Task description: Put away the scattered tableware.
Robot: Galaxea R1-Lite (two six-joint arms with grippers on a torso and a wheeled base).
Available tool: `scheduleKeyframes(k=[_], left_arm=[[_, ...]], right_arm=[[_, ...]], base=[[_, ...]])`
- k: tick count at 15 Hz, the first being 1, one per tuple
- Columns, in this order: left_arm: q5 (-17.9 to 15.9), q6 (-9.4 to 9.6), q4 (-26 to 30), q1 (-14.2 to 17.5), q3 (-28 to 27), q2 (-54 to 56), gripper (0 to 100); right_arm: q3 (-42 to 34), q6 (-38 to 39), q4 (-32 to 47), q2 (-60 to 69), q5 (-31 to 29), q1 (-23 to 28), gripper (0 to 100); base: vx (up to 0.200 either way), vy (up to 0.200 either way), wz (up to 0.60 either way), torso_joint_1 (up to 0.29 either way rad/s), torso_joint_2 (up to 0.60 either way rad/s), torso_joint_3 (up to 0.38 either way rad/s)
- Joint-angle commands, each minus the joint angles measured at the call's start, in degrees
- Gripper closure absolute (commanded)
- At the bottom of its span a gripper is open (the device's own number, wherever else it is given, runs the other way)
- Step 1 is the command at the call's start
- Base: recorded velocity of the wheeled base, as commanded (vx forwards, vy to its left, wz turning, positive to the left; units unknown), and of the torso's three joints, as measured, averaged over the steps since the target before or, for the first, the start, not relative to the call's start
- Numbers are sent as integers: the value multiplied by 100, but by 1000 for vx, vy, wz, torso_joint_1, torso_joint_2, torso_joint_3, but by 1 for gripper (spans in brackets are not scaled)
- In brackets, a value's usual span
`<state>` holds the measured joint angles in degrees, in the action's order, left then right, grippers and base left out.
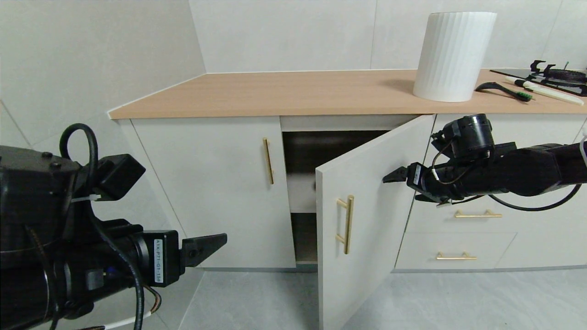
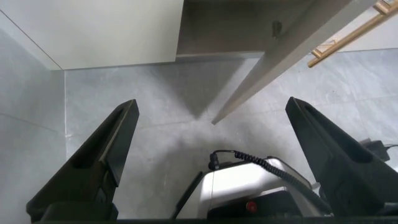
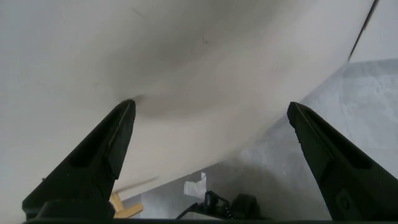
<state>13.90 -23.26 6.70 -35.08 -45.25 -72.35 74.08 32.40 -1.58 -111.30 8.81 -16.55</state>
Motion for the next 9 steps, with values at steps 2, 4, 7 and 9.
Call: scheduleKeyframes(k=[2,4,7,9], left_arm=[[-1,67,6,2,-1,2,0],[25,94,6,2,25,2,0],[201,102,6,2,34,-7,0],[201,102,-3,2,34,-7,0]], right_arm=[[19,126,-158,-164,-82,-102,0],[1,267,-334,-208,-310,-155,0],[1,267,-334,-208,-310,-164,0],[1,275,-342,-217,-319,-190,0]], base=[[0,0,0,0,0,0],[0,0,0,0,0,0],[0,0,0,0,0,0],[0,0,0,0,0,0]])
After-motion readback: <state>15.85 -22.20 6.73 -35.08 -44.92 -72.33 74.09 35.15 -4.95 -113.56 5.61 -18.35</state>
